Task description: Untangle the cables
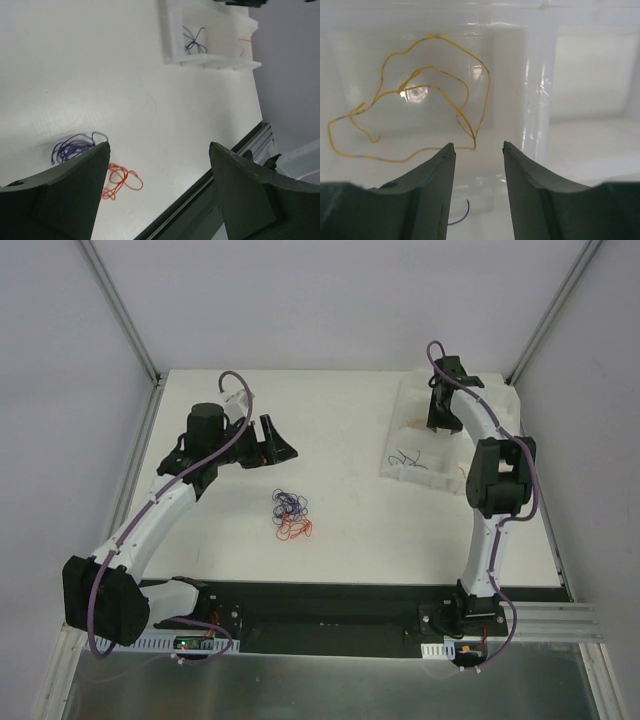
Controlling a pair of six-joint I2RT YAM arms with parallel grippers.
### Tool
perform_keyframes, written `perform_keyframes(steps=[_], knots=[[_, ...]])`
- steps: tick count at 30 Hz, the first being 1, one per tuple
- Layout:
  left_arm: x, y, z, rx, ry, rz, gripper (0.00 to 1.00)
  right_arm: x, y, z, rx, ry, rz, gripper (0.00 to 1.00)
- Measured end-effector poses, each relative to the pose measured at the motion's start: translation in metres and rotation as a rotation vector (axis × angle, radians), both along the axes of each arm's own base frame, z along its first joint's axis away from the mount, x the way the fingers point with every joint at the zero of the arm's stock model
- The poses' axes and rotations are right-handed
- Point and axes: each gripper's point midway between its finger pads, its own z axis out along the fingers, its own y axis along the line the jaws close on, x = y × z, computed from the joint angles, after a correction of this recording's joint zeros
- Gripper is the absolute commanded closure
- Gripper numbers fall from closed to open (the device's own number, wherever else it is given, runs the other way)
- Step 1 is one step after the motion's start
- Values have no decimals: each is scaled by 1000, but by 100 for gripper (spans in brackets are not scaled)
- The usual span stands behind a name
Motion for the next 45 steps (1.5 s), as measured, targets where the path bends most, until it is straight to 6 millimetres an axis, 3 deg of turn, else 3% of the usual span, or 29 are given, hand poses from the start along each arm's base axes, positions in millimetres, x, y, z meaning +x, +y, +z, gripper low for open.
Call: perform_keyframes(steps=[5,8,10,12,15,18,22,26,31,34,36,40,45], knots=[[-3,35,-38,52,113,113,22,-19,1,59,-2,-86,11,32],[-13,49,-65,77,200,138,21,-45,9,98,-9,-169,38,24],[-20,52,-76,92,233,137,22,-70,28,117,13,-227,96,23],[-23,52,-81,101,244,127,27,-96,67,124,84,-280,212,22],[-26,50,-87,105,257,97,30,-141,151,108,255,-302,445,23],[-27,46,-98,104,302,73,28,-193,233,66,447,-219,623,23],[-28,43,-124,132,378,52,27,-247,302,18,580,-81,735,29],[-31,41,-153,157,476,39,30,-277,349,-4,649,-21,804,37],[-37,34,-179,176,577,9,32,-289,363,-17,645,2,804,42],[-34,28,-182,176,591,-10,38,-292,365,-18,617,-16,811,63],[-31,24,-181,175,586,-19,44,-294,363,-21,589,-23,806,70],[-28,22,-185,172,586,-25,62,-294,360,-24,551,-33,798,98],[-29,20,-189,165,597,-35,92,-289,345,-28,479,-47,772,99]])
